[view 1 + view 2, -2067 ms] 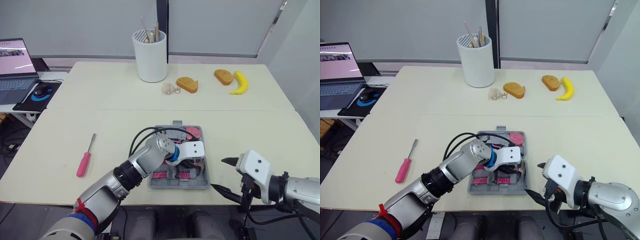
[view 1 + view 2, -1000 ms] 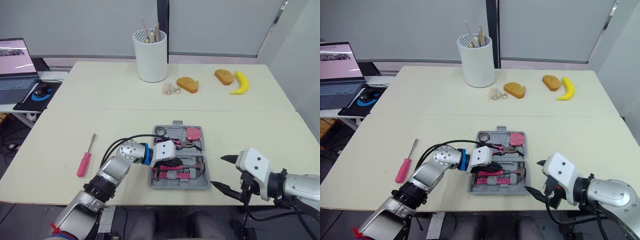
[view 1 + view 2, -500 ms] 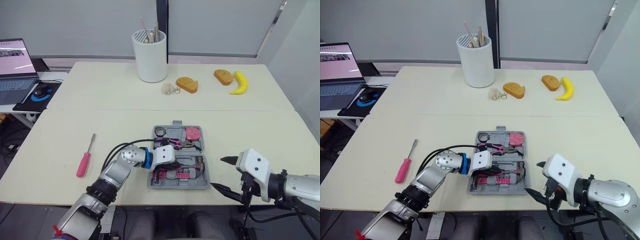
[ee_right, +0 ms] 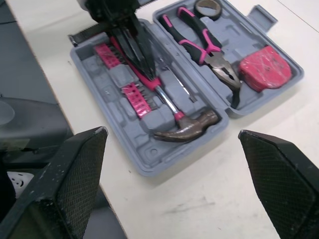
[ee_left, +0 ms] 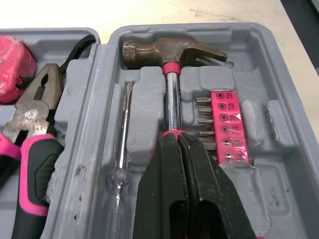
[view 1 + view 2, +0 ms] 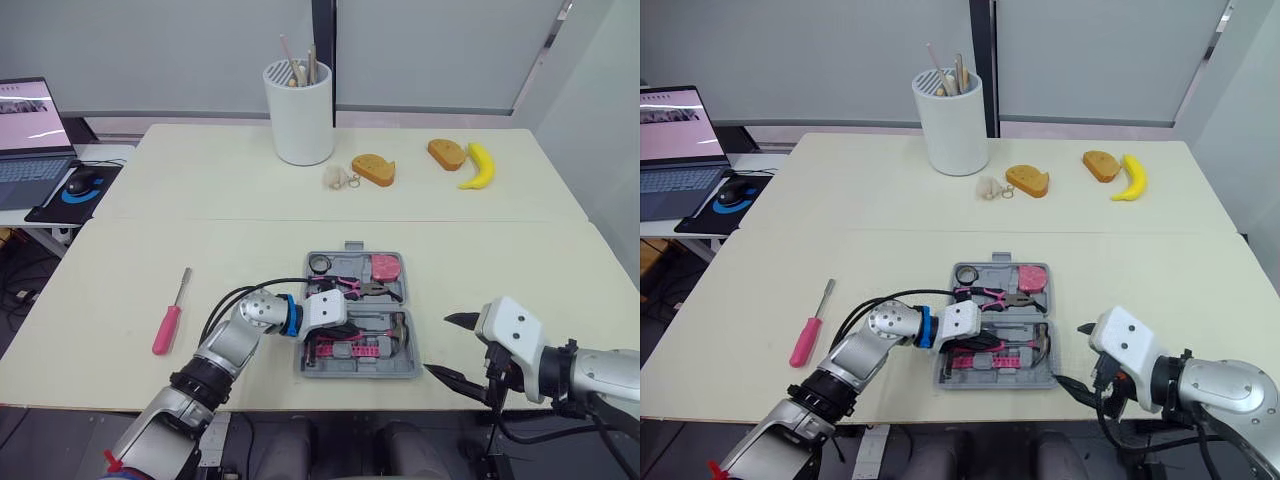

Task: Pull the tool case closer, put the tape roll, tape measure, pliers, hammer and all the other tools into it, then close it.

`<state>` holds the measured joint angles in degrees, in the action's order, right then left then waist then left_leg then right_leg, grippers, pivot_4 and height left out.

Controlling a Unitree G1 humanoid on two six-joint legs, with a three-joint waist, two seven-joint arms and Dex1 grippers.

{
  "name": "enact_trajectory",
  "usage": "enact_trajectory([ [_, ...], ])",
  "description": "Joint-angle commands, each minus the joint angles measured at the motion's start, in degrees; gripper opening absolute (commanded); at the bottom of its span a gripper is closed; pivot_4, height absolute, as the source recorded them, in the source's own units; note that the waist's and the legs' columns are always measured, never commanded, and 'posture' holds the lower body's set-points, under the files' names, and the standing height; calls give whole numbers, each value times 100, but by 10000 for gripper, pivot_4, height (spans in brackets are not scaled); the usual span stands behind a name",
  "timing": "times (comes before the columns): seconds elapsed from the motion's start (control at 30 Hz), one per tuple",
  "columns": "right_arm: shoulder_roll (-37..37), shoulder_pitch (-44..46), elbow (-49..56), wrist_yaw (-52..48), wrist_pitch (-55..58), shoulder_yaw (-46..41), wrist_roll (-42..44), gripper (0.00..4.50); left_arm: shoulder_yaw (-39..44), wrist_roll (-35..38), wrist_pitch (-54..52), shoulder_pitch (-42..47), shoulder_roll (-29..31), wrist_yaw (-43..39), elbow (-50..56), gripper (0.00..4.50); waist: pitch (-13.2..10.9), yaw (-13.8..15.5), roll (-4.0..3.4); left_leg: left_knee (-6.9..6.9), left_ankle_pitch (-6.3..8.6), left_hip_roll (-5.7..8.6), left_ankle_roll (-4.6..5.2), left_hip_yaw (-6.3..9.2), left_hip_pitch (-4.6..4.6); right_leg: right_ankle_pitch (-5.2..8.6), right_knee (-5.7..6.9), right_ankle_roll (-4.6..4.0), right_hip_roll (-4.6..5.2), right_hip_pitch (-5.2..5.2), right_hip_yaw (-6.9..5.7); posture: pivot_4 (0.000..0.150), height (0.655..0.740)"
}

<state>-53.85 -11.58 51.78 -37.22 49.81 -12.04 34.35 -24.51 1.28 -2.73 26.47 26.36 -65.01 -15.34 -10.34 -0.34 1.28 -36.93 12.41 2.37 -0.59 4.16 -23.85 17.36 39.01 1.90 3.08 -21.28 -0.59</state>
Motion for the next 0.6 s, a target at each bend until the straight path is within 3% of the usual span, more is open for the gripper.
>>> enact_trajectory([
  [0.03, -51, 169, -330, -252, -365, -282, -69, 45000, 563, 479, -447, 87, 369, -257, 653, 1786, -1, -9, 0, 1, 0, -1, 0, -1, 0, 0, 0, 0, -1, -2, 0, 1500, 7400],
  [0.1, -45, 271, -643, -524, -598, -454, -3, 45000, 911, 781, -781, 148, 685, -377, 1049, 5672, -1, -4, 0, 0, 0, -1, 0, 0, -1, 0, 1, 0, -1, -1, 0, 1500, 7400],
  [0.23, -205, 274, -1396, -1131, -1138, -832, -157, 45000, 1846, 1422, -1744, 214, 1474, -477, 1536, 18132, -2, -7, 0, 0, 0, 0, 0, -1, -2, 0, -3, 0, 0, -1, 1, 1500, 7400],
  [0.33, -379, 418, -1997, -1514, -1325, -1176, -147, 45000, 2677, 1789, -2369, 157, 2314, -549, 1398, 27954, -5, -63, 0, 4, 0, -4, 0, -4, 1, 0, 0, -1, -1, -5, 1, 1500, 7400],
  [0.5, -591, 529, -2577, -1958, -1305, -1594, -47, 45000, 3716, 1723, -2215, -695, 3514, -757, 532, 43488, -4, -124, -4, 14, 0, -5, 0, -9, 5, 2, -1, -3, 0, -6, 3, 1500, 7400],
  [0.6, -665, 637, -2933, -2112, -1357, -1642, -139, 45000, 4426, 1806, -2182, -1362, 3922, -884, 60, 44318, -6, -116, -4, 13, 0, -7, 0, -6, 4, 2, -3, -4, 4, -6, 9, 1500, 7400],
])
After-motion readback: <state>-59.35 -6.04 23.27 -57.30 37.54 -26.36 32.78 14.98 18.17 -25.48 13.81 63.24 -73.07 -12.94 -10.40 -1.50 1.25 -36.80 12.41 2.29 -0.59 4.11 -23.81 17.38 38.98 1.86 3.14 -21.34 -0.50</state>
